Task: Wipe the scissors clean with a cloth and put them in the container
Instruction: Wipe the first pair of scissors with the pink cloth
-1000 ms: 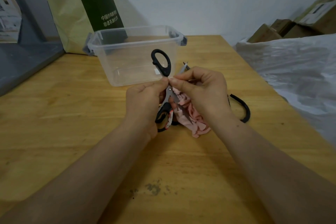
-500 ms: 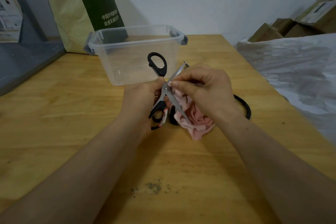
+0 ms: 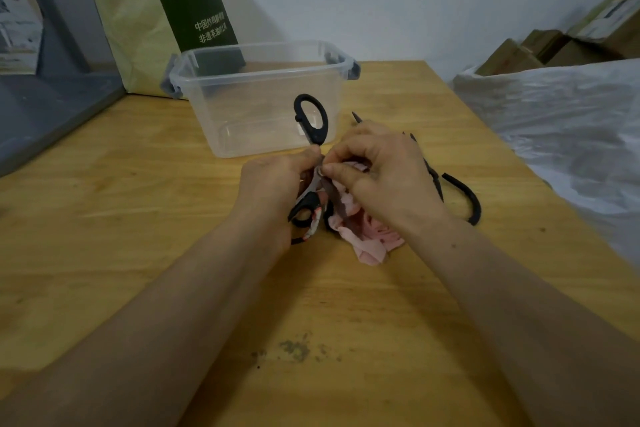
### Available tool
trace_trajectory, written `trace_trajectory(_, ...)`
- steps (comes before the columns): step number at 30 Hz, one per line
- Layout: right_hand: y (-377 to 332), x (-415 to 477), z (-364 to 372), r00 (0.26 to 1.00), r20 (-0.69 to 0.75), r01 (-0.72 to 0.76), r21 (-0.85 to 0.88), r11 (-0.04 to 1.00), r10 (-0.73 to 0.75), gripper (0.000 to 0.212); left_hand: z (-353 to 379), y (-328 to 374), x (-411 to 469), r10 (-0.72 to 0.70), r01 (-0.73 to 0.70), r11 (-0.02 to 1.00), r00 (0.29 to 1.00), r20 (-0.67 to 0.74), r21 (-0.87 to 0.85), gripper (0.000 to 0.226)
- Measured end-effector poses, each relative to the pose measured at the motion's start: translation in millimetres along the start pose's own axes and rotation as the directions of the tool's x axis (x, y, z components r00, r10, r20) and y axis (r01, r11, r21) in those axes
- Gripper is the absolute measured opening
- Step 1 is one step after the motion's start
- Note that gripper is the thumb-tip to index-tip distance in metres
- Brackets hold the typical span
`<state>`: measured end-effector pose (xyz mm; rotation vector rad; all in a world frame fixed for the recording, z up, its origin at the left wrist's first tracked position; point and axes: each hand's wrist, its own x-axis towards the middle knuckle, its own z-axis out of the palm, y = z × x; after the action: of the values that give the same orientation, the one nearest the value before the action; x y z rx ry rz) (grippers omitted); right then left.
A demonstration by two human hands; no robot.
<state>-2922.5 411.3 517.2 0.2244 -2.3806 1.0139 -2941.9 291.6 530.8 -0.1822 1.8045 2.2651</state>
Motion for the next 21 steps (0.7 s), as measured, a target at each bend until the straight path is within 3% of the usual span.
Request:
trace_trajectory(4,-0.6,-4.6,6.9,0.990,0.113,0.089,-0.031,0.996,-0.085,0.003,-2.3,1.5,0.6,0.005,-0.005,1.000,1.000,-0.008,-0.006,0.015)
trace_trajectory(8,0.9,-0.4,6.0,0.999,-0.047,0.013,-0.024,1.000,-0.014,0.005,-0.4,2.3,-1.5,-0.014,0.013,0.999,1.000,-0.003,-0.041,0.015)
trace_trajectory(13,-1.0,-2.9,8.9,1.000,0.007,0.029,0.042,0.999,-0.029,0.009,-1.4,1.4,-1.7,0.017,-0.018,1.000,1.000,-0.021,-0.025,0.015)
trace_trajectory(17,-3.2,-0.9,9.3,0.997,-0.082,-0.014,0.016,1.000,0.016,0.006,-0.9,1.2,-0.7,0.033,-0.033,0.999,0.999,-0.020,-0.010,0.018)
trace_trajectory(21,-5.7,-4.5,8.9,0.999,0.046,0.009,0.041,0.999,-0.011,0.008,-2.3,1.6,0.1,0.010,-0.011,0.999,1.000,-0.027,-0.047,0.017)
